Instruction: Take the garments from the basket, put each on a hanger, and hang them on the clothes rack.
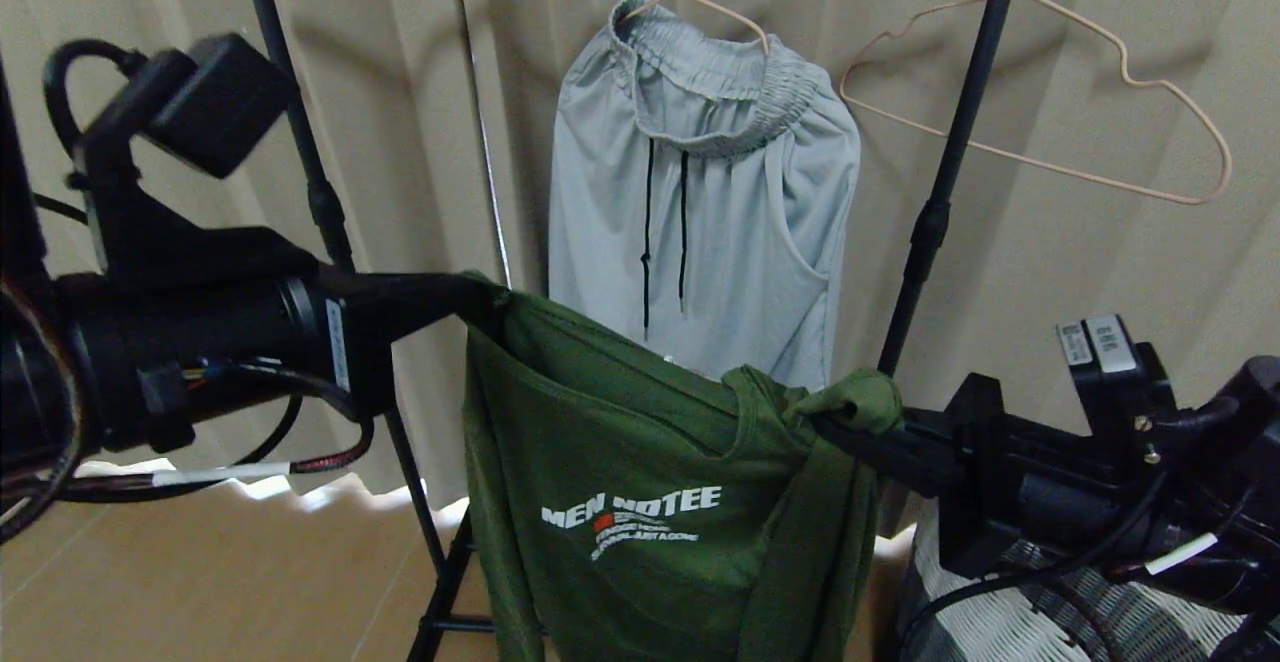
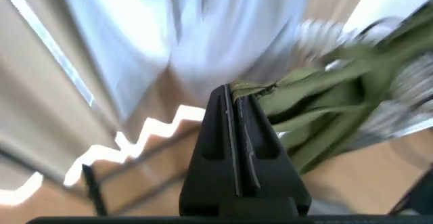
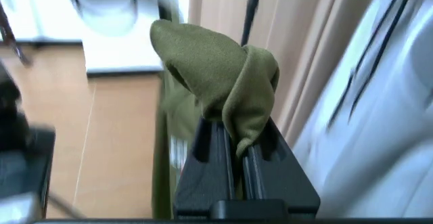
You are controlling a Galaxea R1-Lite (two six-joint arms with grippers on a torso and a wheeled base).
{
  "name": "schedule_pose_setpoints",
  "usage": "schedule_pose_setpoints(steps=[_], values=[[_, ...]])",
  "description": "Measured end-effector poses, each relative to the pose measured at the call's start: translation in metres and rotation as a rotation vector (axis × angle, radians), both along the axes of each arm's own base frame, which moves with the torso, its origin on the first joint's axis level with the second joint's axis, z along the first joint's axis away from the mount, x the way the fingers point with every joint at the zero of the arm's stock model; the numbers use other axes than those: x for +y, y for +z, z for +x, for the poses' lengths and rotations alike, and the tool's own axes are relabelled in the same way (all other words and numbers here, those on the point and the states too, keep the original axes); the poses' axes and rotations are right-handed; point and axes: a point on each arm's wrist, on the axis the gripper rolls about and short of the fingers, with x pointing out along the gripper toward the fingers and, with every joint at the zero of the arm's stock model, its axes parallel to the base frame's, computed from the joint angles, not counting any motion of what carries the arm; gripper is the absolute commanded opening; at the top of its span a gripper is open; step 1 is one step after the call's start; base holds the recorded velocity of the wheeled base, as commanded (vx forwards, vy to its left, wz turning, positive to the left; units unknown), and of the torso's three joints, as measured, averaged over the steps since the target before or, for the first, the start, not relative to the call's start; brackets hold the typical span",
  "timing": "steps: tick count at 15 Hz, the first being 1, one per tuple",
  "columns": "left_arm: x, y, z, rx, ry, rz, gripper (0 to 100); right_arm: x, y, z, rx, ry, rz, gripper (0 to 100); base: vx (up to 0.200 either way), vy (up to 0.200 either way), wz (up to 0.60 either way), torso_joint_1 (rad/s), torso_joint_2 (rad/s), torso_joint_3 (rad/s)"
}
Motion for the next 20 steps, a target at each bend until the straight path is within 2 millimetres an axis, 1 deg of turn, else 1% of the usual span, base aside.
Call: schedule_pose_setpoints(steps=[2, 3, 4, 6, 8, 10, 12, 14, 16, 20], values=[[0.001, 0.018, -0.001, -0.039, -0.001, -0.058, 0, 0.000, -0.018, 0.000, 0.047, -0.008, -0.045, 0, 0.000, 0.000, 0.00, 0.000, 0.00, 0.000], [0.001, 0.023, -0.002, -0.051, -0.002, -0.074, 0, 0.000, -0.024, 0.002, 0.063, -0.011, -0.064, 100, 0.000, 0.000, 0.00, 0.000, 0.00, 0.000], [0.001, 0.026, -0.002, -0.059, -0.004, -0.080, 0, 0.001, -0.031, 0.003, 0.075, -0.014, -0.078, 100, 0.000, 0.000, 0.00, 0.000, 0.00, 0.000], [0.000, 0.026, -0.001, -0.058, -0.002, -0.082, 0, 0.002, -0.036, 0.005, 0.071, -0.016, -0.080, 100, 0.000, 0.000, 0.00, 0.000, 0.00, 0.000], [-0.002, 0.024, 0.002, -0.038, 0.003, -0.104, 0, 0.002, -0.042, 0.003, 0.086, -0.013, -0.090, 100, 0.000, 0.000, 0.00, 0.000, 0.00, 0.000], [-0.007, 0.025, 0.005, -0.015, 0.004, -0.161, 0, 0.003, -0.047, 0.000, 0.105, -0.001, -0.105, 100, 0.000, 0.000, 0.00, 0.000, 0.00, 0.000], [-0.016, 0.022, 0.004, 0.020, -0.026, -0.184, 0, 0.009, -0.049, -0.002, 0.109, 0.027, -0.110, 100, 0.000, 0.000, 0.00, 0.000, 0.00, 0.000], [-0.024, 0.018, 0.003, 0.049, -0.052, -0.196, 0, 0.021, -0.048, -0.001, 0.101, 0.049, -0.105, 100, 0.000, 0.000, 0.00, 0.000, 0.00, 0.000], [-0.029, 0.014, 0.004, 0.063, -0.058, -0.187, 0, 0.032, -0.049, 0.003, 0.100, 0.028, -0.104, 100, 0.000, 0.000, 0.00, 0.000, 0.00, 0.000], [-0.038, 0.006, 0.001, 0.090, -0.085, -0.165, 0, 0.045, -0.054, 0.013, 0.138, -0.008, -0.117, 100, 0.000, 0.000, 0.00, 0.000, 0.00, 0.000]])
